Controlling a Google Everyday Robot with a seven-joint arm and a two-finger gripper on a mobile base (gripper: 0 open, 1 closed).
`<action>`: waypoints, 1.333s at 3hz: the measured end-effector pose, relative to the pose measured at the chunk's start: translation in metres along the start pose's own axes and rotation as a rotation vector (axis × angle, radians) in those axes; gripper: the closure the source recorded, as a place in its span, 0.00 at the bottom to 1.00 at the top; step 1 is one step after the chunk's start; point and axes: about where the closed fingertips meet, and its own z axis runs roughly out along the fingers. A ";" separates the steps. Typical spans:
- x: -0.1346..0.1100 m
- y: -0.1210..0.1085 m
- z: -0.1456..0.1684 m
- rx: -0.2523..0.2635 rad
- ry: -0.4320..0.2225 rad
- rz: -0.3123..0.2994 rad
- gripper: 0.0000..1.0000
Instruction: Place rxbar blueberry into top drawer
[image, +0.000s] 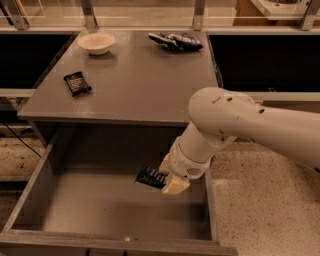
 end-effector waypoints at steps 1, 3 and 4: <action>0.001 0.000 0.016 -0.039 -0.024 0.008 1.00; -0.002 0.000 0.054 -0.125 -0.063 0.015 1.00; -0.002 0.000 0.054 -0.125 -0.063 0.015 1.00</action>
Offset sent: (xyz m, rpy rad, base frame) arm -0.0008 0.0191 -0.0528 0.0737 0.1434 0.0260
